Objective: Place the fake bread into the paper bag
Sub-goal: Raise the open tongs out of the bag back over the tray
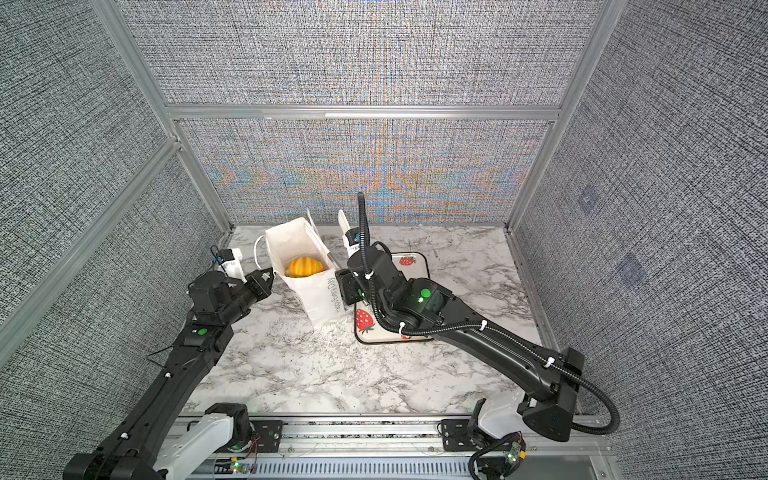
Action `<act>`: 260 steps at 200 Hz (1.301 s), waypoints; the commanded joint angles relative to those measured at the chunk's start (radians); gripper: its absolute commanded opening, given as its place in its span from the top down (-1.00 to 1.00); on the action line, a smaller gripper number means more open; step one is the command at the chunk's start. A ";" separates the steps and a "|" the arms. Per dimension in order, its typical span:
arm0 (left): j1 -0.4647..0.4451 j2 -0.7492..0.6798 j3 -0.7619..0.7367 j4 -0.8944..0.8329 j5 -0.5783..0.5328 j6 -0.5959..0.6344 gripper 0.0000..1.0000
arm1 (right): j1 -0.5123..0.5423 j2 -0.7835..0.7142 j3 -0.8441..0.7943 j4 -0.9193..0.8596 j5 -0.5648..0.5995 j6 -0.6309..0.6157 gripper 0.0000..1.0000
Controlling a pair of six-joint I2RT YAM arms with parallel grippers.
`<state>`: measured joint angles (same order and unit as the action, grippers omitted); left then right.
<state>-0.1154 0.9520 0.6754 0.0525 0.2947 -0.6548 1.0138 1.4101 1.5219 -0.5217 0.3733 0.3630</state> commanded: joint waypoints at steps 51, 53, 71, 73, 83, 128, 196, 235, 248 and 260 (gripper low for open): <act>0.000 0.001 0.003 -0.020 0.010 0.003 1.00 | -0.033 -0.095 -0.090 -0.041 0.082 0.033 -0.12; -0.001 0.001 0.000 -0.020 0.009 0.003 1.00 | -0.034 -0.098 -0.094 -0.043 0.082 0.036 -0.12; 0.000 0.004 -0.001 -0.015 0.010 0.001 1.00 | -0.046 -0.129 -0.137 -0.068 0.090 0.054 -0.12; 0.000 0.005 -0.002 -0.013 0.010 0.000 1.00 | -0.048 -0.130 -0.139 -0.069 0.091 0.055 -0.12; -0.002 0.009 -0.002 -0.008 0.011 -0.004 1.00 | -0.058 -0.147 -0.164 -0.088 0.091 0.068 -0.11; -0.002 0.026 0.000 0.015 0.017 -0.020 1.00 | -0.103 -0.209 -0.285 -0.145 0.075 0.126 -0.12; -0.003 0.037 0.008 0.017 0.026 -0.022 1.00 | -0.230 -0.202 -0.373 -0.229 -0.071 0.199 -0.12; -0.002 0.030 0.003 0.018 0.026 -0.024 1.00 | -0.262 -0.125 -0.353 -0.292 -0.120 0.209 -0.12; -0.001 0.028 0.002 0.020 0.025 -0.025 1.00 | -0.267 -0.104 -0.348 -0.310 -0.125 0.212 -0.12; -0.002 0.028 0.002 0.020 0.026 -0.025 1.00 | -0.272 -0.090 -0.347 -0.317 -0.131 0.214 -0.12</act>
<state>-0.1162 0.9821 0.6804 0.0944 0.3134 -0.6815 0.7483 1.3018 1.1656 -0.8024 0.2615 0.5514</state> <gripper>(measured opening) 0.053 0.558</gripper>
